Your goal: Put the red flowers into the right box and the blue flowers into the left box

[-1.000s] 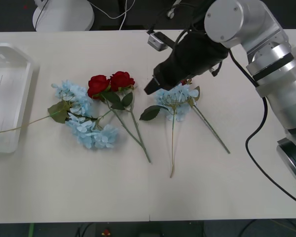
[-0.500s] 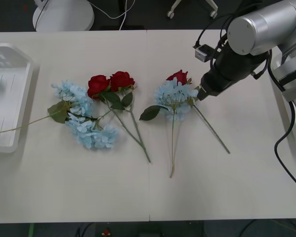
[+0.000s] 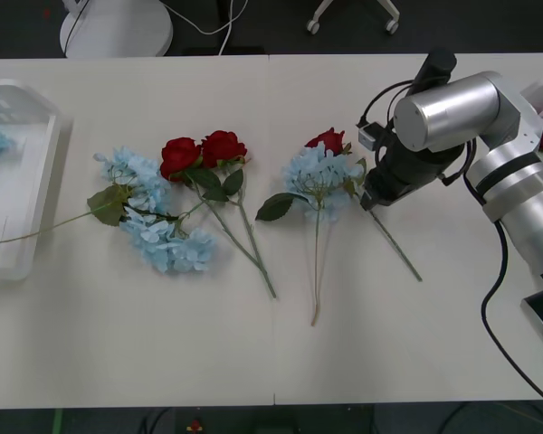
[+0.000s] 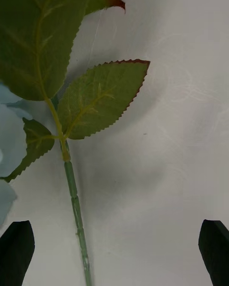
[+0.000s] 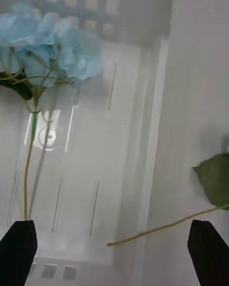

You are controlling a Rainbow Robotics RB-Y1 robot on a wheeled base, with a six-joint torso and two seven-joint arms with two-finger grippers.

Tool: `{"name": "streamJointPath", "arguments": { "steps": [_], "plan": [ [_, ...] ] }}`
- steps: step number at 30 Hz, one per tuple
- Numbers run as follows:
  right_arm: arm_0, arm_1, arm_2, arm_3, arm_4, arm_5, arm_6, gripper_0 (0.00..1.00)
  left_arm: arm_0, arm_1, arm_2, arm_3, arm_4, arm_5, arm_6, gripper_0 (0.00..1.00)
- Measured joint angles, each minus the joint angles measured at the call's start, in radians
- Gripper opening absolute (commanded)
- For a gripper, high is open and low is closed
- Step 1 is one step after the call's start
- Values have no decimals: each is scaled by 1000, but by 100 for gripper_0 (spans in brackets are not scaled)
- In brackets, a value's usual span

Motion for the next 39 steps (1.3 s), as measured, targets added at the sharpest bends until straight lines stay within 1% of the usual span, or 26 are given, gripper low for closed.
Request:
{"name": "streamJointPath", "arguments": {
  "steps": [3,5,9,11,19,28,30,32,33,38,39],
  "plan": [
    [0,7,17,10,1,-26,0,100,-7,-6,-65,-69,-27,26,-67,92],
    [0,8,37,10,1,-43,0,100,-22,-15,-109,-83,-32,53,-229,92],
    [0,12,68,13,8,-54,0,100,-59,-45,-188,-83,-50,122,-626,92],
    [1,21,69,22,20,-60,0,100,-74,-65,-220,-83,-70,141,-707,93],
    [1,57,69,67,28,-99,0,100,-119,-162,-323,-81,-234,164,-710,93],
    [1,62,69,71,38,-111,1,100,-179,-277,-335,19,-351,141,-710,93],
    [1,64,69,80,39,-128,1,100,-186,-289,-347,33,-373,126,-710,90],
    [1,67,69,94,39,-142,2,100,-193,-291,-366,55,-379,113,-710,81],
    [1,68,69,101,39,-147,2,100,-197,-291,-374,67,-379,108,-710,78],
    [1,79,69,123,39,-155,9,100,-210,-291,-399,129,-390,67,-710,77],
    [1,81,69,124,39,-155,14,95,-210,-291,-403,140,-394,55,-710,77]
  ]
}}
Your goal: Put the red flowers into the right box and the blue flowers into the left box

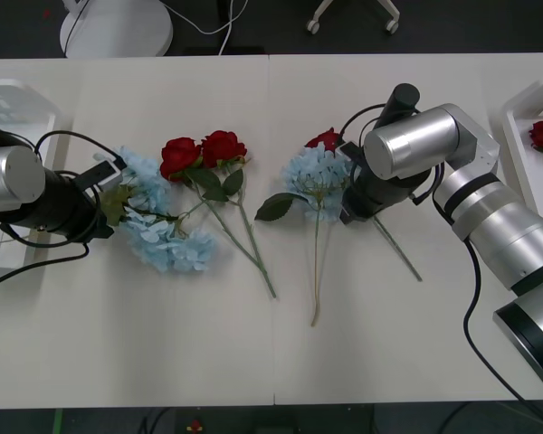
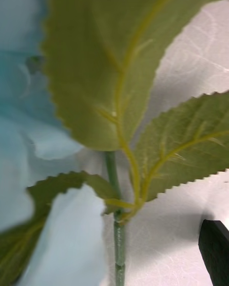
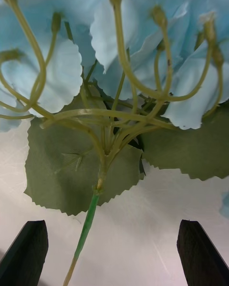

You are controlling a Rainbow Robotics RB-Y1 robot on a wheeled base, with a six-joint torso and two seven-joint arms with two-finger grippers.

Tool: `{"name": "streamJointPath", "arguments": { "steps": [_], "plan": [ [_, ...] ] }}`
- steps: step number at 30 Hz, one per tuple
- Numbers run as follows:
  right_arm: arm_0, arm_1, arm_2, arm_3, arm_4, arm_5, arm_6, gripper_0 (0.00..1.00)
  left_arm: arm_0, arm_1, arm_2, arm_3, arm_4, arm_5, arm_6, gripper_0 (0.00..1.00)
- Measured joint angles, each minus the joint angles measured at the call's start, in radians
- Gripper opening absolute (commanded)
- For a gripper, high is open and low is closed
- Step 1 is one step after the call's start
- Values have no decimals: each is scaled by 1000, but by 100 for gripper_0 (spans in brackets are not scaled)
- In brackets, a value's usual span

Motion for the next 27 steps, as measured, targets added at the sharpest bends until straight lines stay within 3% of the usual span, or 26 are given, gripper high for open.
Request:
{"name": "streamJointPath", "arguments": {
  "steps": [1,3,4,5,6,7,11,14,22,27],
  "plan": [
    [0,2,0,0,0,0,7,89,0,0,-5,10,-3,-13,0,77],
    [0,3,0,1,0,-2,24,86,-1,0,-19,32,-9,-38,0,72],
    [0,5,0,1,0,-6,24,83,-3,0,-26,43,-10,-47,0,53],
    [0,6,0,3,0,-10,24,81,-4,0,-32,52,-11,-52,0,43],
    [0,7,0,5,0,-15,24,74,-6,0,-37,58,-13,-54,0,13],
    [0,9,0,10,0,-21,24,68,-8,0,-42,63,-14,-55,0,0],
    [-7,11,0,33,4,-46,24,21,-14,0,-53,67,-18,-56,0,0],
    [-23,11,0,62,4,-57,24,0,-14,0,-54,67,-18,-57,0,0],
    [-55,14,-1,114,-1,-83,24,0,-15,0,-33,67,35,-57,0,0],
    [-58,14,-40,122,-15,-65,27,0,-30,0,89,44,122,4,0,0]
  ]
}}
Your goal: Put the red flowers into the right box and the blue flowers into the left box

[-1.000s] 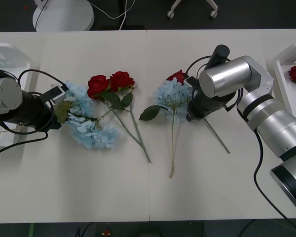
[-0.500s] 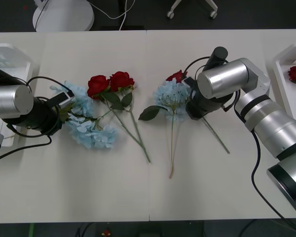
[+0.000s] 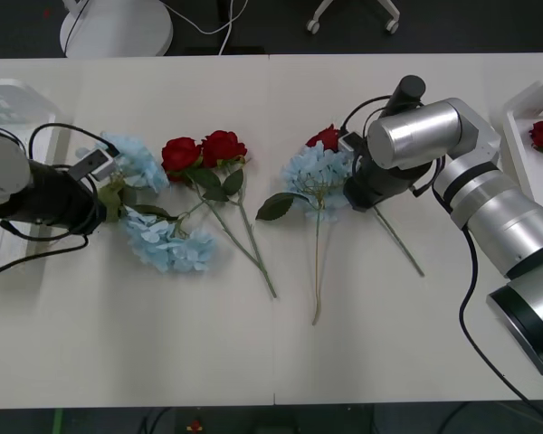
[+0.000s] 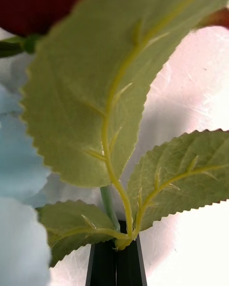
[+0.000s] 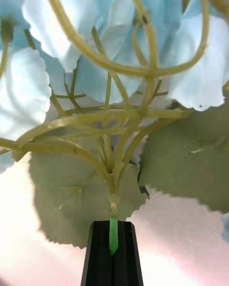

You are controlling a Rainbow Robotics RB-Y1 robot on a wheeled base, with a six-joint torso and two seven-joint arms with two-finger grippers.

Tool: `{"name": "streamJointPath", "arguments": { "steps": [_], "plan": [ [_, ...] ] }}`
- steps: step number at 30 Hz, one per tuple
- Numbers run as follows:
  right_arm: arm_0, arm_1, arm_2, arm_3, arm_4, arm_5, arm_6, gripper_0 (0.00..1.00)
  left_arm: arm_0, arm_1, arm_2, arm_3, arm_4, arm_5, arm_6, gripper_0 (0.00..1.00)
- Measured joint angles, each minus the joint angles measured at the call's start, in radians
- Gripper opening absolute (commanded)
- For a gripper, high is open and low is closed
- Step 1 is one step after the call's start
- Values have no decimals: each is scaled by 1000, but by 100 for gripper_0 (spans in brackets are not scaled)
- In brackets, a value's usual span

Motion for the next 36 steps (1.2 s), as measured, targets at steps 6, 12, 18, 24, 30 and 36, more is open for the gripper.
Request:
{"name": "streamJointPath", "arguments": {
  "steps": [6,12,18,24,30,36],
  "plan": [
    [-32,-14,-124,10,-61,100,58,0,-58,17,225,-17,97,109,0,0],
    [-74,-117,-260,13,-221,172,59,0,-91,106,319,-18,103,119,16,0],
    [-82,-281,-325,13,-280,174,62,0,-94,211,371,-18,-15,120,138,0],
    [-82,-422,-348,13,-185,148,117,0,-93,275,425,13,-138,102,316,0],
    [-76,-484,-348,19,-3,82,121,0,-82,278,439,99,-169,-8,322,0],
    [23,-485,-347,19,151,-144,122,0,-81,278,431,231,-168,-124,322,2]
  ]
}}
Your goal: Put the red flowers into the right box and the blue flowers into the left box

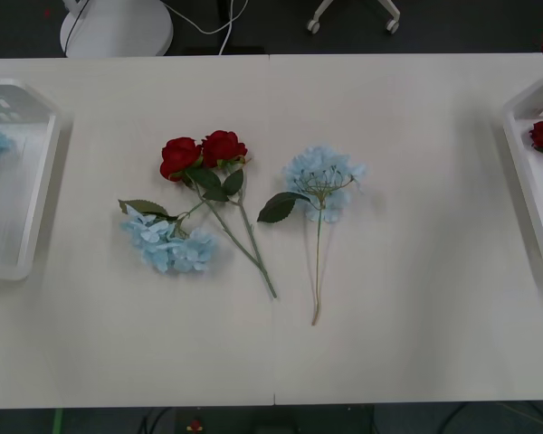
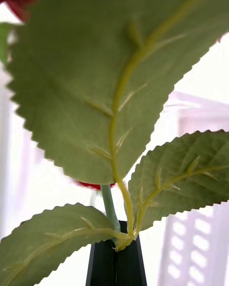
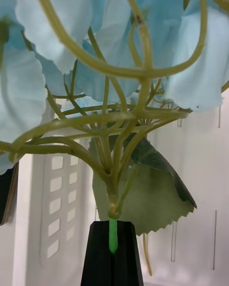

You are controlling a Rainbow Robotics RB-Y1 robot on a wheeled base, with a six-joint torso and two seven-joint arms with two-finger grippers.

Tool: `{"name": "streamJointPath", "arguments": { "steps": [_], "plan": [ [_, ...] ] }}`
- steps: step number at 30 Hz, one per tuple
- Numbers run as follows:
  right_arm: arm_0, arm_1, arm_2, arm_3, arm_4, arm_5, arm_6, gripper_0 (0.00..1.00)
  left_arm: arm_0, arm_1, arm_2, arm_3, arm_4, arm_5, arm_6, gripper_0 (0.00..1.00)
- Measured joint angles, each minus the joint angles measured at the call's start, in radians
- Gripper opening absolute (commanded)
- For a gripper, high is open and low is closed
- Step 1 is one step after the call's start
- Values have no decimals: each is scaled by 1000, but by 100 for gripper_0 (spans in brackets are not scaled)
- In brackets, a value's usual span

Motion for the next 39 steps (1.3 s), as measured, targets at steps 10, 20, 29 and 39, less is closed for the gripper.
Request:
{"name": "streamJointPath", "arguments": {
  "steps": [10,20,29,39],
  "plan": [
    [150,25,0,0,191,-139,0,0,1,0,-73,103,37,-66,0,12],
    [165,45,0,0,213,-142,0,56,1,10,-83,114,214,-4,0,100],
    [165,45,-15,0,206,-144,0,100,4,53,-51,-141,319,300,6,100],
    [160,34,-79,-49,-87,-17,65,100,15,48,-238,-459,395,416,558,100]
  ]
}}
